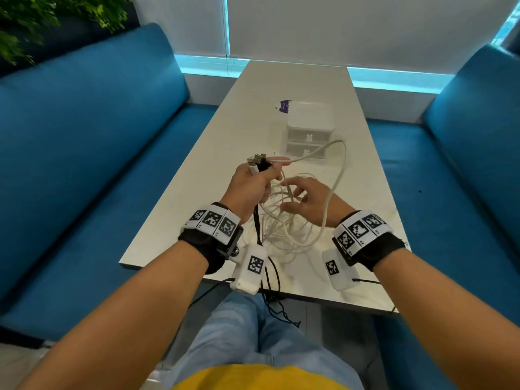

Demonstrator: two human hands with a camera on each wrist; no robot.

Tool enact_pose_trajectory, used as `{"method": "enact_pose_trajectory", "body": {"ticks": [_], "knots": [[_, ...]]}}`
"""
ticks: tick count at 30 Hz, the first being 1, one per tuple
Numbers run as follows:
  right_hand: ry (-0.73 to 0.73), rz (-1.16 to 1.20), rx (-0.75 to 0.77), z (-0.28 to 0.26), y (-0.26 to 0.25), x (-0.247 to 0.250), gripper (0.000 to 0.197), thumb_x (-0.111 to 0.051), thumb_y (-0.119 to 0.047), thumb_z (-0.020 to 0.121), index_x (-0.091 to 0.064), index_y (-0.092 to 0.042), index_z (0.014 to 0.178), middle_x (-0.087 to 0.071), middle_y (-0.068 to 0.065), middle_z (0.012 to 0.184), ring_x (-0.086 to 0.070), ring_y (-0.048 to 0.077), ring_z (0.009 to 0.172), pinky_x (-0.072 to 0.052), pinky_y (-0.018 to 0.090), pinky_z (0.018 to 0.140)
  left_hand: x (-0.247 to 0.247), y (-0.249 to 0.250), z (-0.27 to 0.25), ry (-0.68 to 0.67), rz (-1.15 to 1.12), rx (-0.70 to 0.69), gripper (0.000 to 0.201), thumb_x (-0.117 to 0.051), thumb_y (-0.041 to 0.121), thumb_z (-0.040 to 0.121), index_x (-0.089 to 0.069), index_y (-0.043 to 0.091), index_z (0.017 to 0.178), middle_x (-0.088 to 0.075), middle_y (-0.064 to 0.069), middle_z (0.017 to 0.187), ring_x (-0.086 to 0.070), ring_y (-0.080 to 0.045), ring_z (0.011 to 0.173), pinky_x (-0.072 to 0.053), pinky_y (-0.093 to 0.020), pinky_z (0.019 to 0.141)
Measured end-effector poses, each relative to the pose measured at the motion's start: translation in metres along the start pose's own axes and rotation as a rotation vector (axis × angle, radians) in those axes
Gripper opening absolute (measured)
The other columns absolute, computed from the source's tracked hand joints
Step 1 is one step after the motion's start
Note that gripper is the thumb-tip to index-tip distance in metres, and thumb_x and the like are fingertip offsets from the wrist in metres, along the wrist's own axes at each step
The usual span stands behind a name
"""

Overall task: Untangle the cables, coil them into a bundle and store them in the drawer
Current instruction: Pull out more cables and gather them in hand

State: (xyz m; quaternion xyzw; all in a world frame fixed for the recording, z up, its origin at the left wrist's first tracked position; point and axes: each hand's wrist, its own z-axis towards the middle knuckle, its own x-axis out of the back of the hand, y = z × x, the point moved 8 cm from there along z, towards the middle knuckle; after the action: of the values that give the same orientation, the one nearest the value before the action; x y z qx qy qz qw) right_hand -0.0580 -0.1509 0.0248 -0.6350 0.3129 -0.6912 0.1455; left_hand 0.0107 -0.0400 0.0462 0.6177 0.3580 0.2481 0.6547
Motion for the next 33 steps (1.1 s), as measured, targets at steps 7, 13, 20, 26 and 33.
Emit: {"method": "enact_pose_trajectory", "body": {"ticks": [7,13,20,26,33], "knots": [[0.110,-0.009,-0.127,0.015,0.033,0.006,0.012,-0.069,-0.029,0.086,-0.072,-0.024,0.097,-0.065,0.001,0.091,-0.060,0.018,0.089,-0.048,0.035,0.087,-0.015,0.034,-0.014,-0.228,-0.243,-0.097,0.015,-0.061,0.028,0.090,-0.074,0.021,0.094,-0.048,0.001,0.076,-0.022,-0.005,0.045,-0.014,-0.021,0.044],[0.213,0.070,-0.087,0.015,0.026,0.034,0.003,-0.074,-0.032,0.082,-0.071,-0.030,0.081,-0.067,-0.004,0.081,-0.058,0.006,0.073,-0.041,0.021,0.066,-0.024,0.040,-0.014,-0.315,-0.181,-0.143,0.016,-0.060,0.023,0.090,-0.076,0.023,0.091,-0.059,0.004,0.077,-0.026,-0.005,0.044,-0.014,-0.022,0.043],[0.214,0.273,0.003,0.019,0.009,0.048,0.007,-0.068,-0.025,0.088,-0.071,-0.021,0.083,-0.069,0.000,0.071,-0.063,0.014,0.064,-0.051,0.030,0.068,-0.030,0.028,-0.017,-0.379,-0.290,-0.033,0.030,-0.054,0.008,0.088,-0.073,0.026,0.102,-0.060,0.002,0.075,-0.027,-0.005,0.043,-0.016,-0.020,0.045],[0.301,0.477,0.136,0.003,-0.025,0.072,0.011,-0.061,-0.006,0.092,-0.067,0.003,0.092,-0.065,0.010,0.071,-0.063,0.015,0.064,-0.056,0.027,0.069,-0.008,-0.018,0.007,-0.115,0.081,0.164,0.030,-0.059,0.009,0.092,-0.064,0.019,0.120,-0.052,0.000,0.069,-0.028,-0.007,0.043,-0.019,-0.019,0.039],[0.336,0.517,0.243,-0.024,-0.049,0.096,0.012,-0.061,0.000,0.090,-0.069,0.005,0.098,-0.066,0.015,0.078,-0.065,0.010,0.067,-0.055,0.022,0.069,-0.017,-0.030,0.015,-0.059,0.407,0.091,0.026,-0.067,0.034,0.089,-0.070,0.009,0.099,-0.056,0.001,0.066,-0.036,-0.001,0.035,-0.028,-0.019,0.041]]}}
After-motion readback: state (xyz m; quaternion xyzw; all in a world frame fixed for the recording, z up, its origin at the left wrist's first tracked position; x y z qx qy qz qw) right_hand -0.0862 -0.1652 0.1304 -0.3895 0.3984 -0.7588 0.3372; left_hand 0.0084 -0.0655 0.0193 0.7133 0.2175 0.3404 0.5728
